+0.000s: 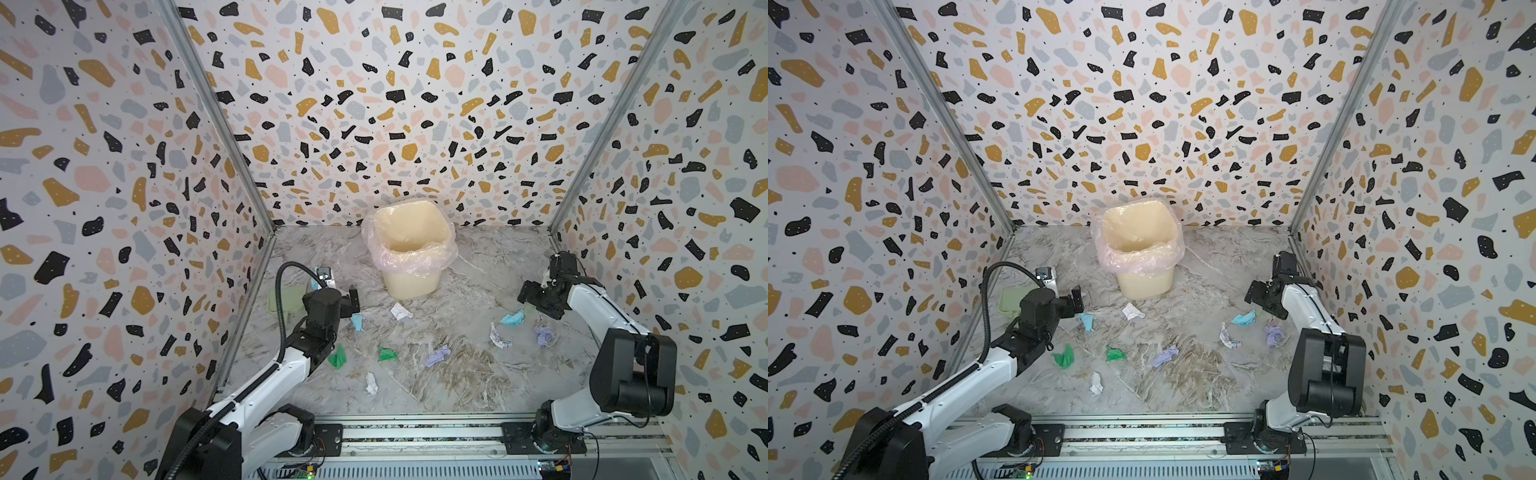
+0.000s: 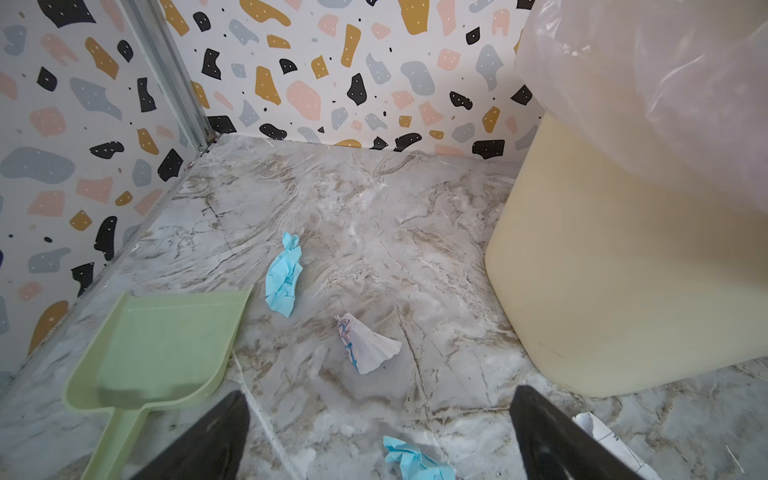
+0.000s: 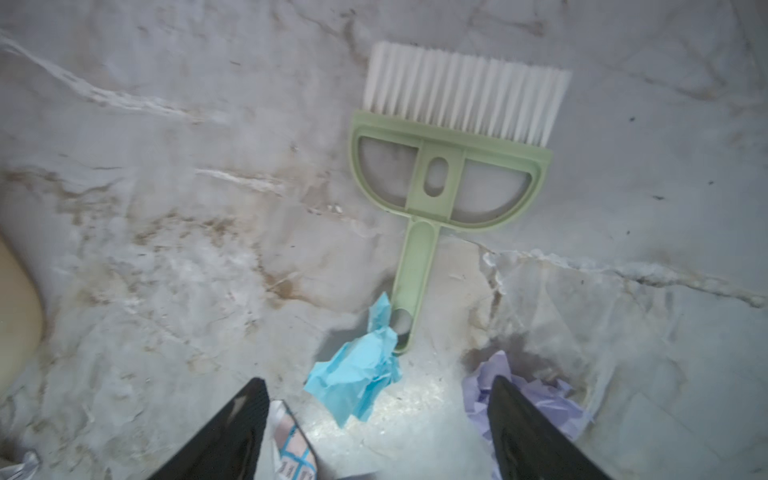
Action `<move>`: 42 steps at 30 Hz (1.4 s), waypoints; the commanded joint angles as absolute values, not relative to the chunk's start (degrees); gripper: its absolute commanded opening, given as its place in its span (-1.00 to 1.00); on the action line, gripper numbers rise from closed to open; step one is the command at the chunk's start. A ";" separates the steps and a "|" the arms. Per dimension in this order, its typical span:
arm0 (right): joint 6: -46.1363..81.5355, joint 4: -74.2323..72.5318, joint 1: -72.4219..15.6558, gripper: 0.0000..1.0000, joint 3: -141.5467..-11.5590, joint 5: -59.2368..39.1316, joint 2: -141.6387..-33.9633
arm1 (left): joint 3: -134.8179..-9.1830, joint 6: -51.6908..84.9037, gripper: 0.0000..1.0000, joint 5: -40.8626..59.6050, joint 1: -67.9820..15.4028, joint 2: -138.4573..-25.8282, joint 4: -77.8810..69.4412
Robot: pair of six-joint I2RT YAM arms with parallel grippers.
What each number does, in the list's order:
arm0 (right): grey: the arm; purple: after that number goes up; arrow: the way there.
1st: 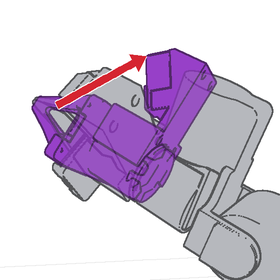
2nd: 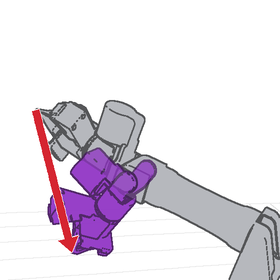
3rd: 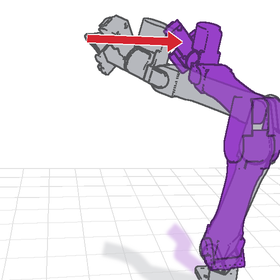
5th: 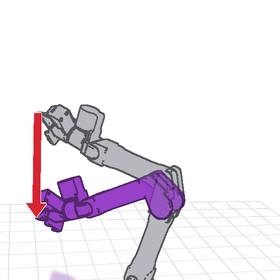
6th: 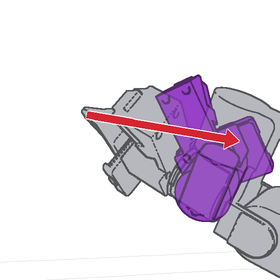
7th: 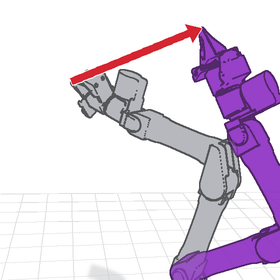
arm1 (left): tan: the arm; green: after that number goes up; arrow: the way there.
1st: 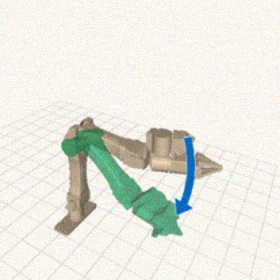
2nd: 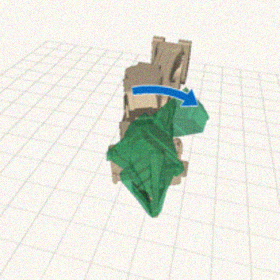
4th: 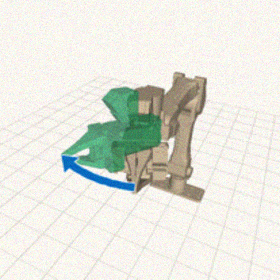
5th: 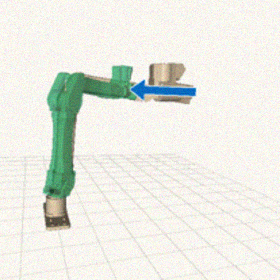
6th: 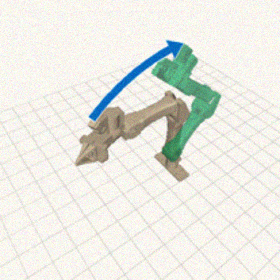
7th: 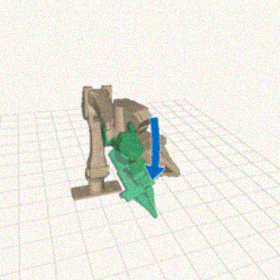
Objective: Sweep away the paper scraps from the table
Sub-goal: 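Lower the right gripper onto the green brush handle and close it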
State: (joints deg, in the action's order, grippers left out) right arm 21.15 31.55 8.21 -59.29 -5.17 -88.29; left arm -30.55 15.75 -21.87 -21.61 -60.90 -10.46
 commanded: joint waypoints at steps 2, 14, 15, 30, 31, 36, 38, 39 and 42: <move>20.98 29.51 9.00 0.54 -59.77 -5.72 -90.88 | -29.97 16.09 0.99 -21.79 -21.97 -61.39 -11.51; 24.20 27.22 9.05 0.20 -60.64 -2.56 -97.17 | -29.88 16.28 0.99 -21.88 -22.24 -62.92 -12.21; 24.29 26.98 9.17 0.20 -60.73 -2.55 -97.47 | -29.88 16.38 0.99 -21.80 -22.24 -63.06 -12.22; 24.72 27.31 9.40 0.07 -62.84 -0.02 -101.79 | -30.06 16.18 0.99 -22.31 -22.32 -63.98 -12.39; 24.77 27.85 9.53 0.06 -63.13 0.10 -102.09 | -30.06 16.19 0.99 -22.24 -22.33 -63.95 -12.44; 25.12 26.84 10.37 0.06 -62.33 -0.22 -100.66 | -30.23 16.08 0.99 -22.46 -22.32 -63.72 -12.09; 25.32 27.20 10.55 0.06 -62.92 -0.31 -100.84 | -30.23 16.11 0.99 -22.49 -22.32 -63.63 -12.19; 25.32 27.43 10.56 0.06 -63.30 -0.51 -101.16 | -30.19 16.08 0.99 -22.50 -22.38 -63.68 -12.21; 25.05 28.00 10.47 0.06 -64.20 -1.04 -102.41 | -30.13 16.17 0.99 -22.41 -22.34 -63.81 -12.26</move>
State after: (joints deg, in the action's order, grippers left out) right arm 24.62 26.46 10.35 -62.06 -1.26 -101.95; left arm -30.52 15.90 -21.89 -22.00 -63.77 -10.55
